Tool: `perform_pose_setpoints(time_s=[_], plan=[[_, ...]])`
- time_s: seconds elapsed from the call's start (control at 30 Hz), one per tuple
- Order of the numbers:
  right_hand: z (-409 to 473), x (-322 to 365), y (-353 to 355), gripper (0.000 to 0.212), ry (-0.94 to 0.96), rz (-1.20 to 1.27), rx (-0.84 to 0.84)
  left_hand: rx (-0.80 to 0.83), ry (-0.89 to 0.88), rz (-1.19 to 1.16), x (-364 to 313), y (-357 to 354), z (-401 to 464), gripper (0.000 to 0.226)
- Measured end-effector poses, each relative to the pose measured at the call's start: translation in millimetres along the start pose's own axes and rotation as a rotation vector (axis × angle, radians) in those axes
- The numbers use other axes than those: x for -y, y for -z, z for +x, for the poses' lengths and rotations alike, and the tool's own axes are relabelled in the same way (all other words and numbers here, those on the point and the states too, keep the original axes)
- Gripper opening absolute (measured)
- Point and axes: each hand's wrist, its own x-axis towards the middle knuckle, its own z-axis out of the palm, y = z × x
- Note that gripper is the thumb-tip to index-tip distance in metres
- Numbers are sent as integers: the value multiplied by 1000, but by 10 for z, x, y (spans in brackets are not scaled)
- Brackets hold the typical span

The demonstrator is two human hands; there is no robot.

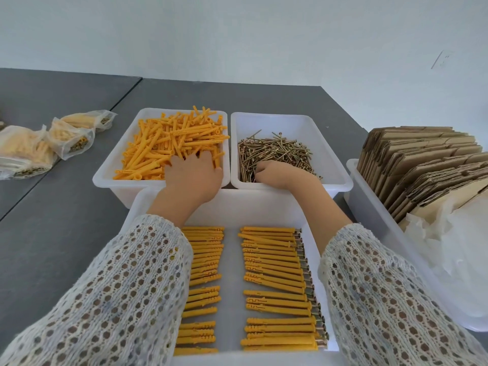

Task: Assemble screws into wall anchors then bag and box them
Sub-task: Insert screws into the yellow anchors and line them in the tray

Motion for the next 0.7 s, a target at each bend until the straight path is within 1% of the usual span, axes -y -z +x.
perform_pose_setpoints(time_s=[0.1, 0.2, 0.27, 0.33, 0.4, 0.43, 0.47, 0.57, 0.63, 0.7], plan=[[-35, 43, 12, 31, 67, 62, 33, 42, -24, -8, 38, -30, 60, 49], [-84, 78, 17, 30, 35, 92, 14, 77, -60, -94, 76, -41, 114, 51], [-75, 53, -18, 28, 52, 40, -34, 81, -77, -155, 84, -49, 136, 44], [-44, 35, -24, 22, 39, 117, -59, 52, -68, -204, 82, -68, 145, 31], [-53, 6, -36, 24, 83, 126, -104, -41, -44, -296, 77, -95, 132, 23], [-62, 1, -36, 25, 83, 142, -115, -108, -44, -349, 71, -110, 118, 24], [-79, -3, -38, 24, 81, 152, -131, -180, -59, -399, 61, -121, 100, 26], [-127, -5, -51, 18, 80, 214, -246, -361, -167, -523, 23, -132, 53, 28], [-141, -14, -53, 26, 104, 245, -305, -456, -229, -502, -2, -123, 30, 25], [-149, -16, -48, 28, 119, 270, -367, -513, -260, -425, -14, -123, 29, 22]])
